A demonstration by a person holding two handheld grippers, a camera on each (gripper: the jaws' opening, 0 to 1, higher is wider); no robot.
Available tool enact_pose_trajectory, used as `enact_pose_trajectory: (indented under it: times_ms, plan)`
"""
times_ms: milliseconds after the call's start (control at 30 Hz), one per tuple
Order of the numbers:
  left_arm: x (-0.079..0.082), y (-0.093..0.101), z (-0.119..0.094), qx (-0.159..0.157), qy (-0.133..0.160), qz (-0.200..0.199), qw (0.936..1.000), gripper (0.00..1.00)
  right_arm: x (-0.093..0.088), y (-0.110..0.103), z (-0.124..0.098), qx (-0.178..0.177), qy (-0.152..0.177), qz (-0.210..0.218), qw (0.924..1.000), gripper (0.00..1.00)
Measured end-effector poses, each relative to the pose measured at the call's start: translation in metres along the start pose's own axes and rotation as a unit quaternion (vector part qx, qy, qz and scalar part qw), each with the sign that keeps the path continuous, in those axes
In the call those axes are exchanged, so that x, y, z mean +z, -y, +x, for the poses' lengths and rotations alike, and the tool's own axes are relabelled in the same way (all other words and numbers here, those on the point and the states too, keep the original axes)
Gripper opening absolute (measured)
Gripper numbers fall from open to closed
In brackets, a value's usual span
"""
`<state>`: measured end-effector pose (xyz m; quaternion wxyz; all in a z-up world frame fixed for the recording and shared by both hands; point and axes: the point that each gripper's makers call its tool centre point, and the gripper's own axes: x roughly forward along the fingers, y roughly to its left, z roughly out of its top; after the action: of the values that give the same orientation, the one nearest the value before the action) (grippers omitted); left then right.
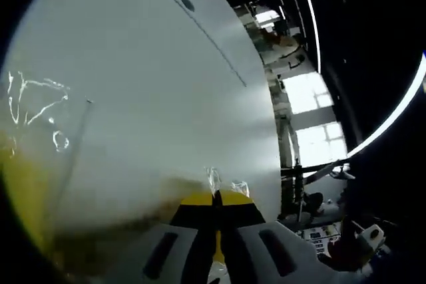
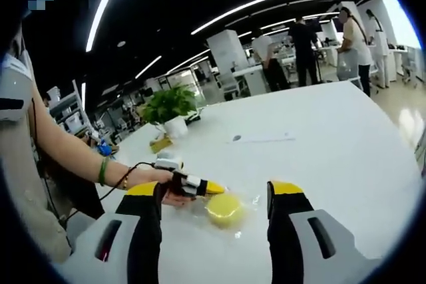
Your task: Compare the silicone blocks by pressing each to a similar depth, holding the contact briefly, and releasing to observe deformation and rebound differences across the visible hardness samples.
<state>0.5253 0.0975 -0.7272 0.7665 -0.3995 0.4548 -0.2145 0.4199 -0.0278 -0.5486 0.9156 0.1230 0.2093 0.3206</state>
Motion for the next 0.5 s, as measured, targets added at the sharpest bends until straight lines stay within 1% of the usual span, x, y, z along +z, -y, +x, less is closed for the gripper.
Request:
enact_pose_trajectory:
  times_ms: [33,67,133,167,200,233,267,300,367,400,433,500]
  plan:
    - [0.0,0.005,-0.001,-0.001,-0.001,0.022,0.9998,0.0,0.0,-0.001,-0.001,-0.001,0.0,0.001,1.0,0.59]
    - [0.0,0.012,-0.002,-0.003,-0.004,0.054,0.9985,0.0,-0.001,-0.002,-0.003,-0.002,0.002,0.002,1.0,0.59]
    - [-0.001,0.023,-0.004,-0.007,-0.011,0.107,0.9942,0.0,-0.001,-0.003,-0.006,-0.004,0.005,0.003,1.0,0.59]
    - [-0.002,0.03,-0.006,-0.006,-0.016,0.147,0.989,0.0,-0.001,-0.004,-0.008,-0.005,0.005,0.003,1.0,0.59]
    - [-0.003,0.035,-0.007,-0.005,-0.018,0.175,0.9844,0.0,-0.002,-0.004,-0.009,-0.006,0.007,0.004,1.0,0.59]
    - [-0.004,0.041,-0.009,0.002,-0.023,0.209,0.9777,0.0,-0.002,-0.005,-0.011,-0.007,0.008,0.004,0.9999,0.59]
    - [-0.005,0.043,-0.01,0.012,-0.028,0.232,0.9722,0.0,-0.002,-0.005,-0.012,-0.007,0.009,0.003,0.9999,0.59]
    - [-0.006,0.046,-0.013,0.023,-0.033,0.282,0.9585,0.0,-0.002,-0.007,-0.014,-0.008,0.01,0.003,0.9999,0.59]
    - [-0.008,0.053,-0.015,0.024,-0.033,0.347,0.9369,0.0,-0.001,-0.008,-0.017,-0.008,0.013,0.003,0.9999,0.59]
    - [-0.008,0.059,-0.015,0.021,-0.025,0.368,0.9292,0.0,-0.001,-0.01,-0.019,-0.008,0.014,0.003,0.9999,0.59]
    - [-0.012,0.063,-0.018,0.018,-0.034,0.404,0.9138,0.0,0.0,-0.01,-0.02,-0.009,0.014,0.003,0.9999,0.59]
    - [-0.014,0.07,-0.02,0.022,-0.028,0.454,0.8903,0.0,0.0,-0.012,-0.023,-0.01,0.016,0.001,0.9998,0.59]
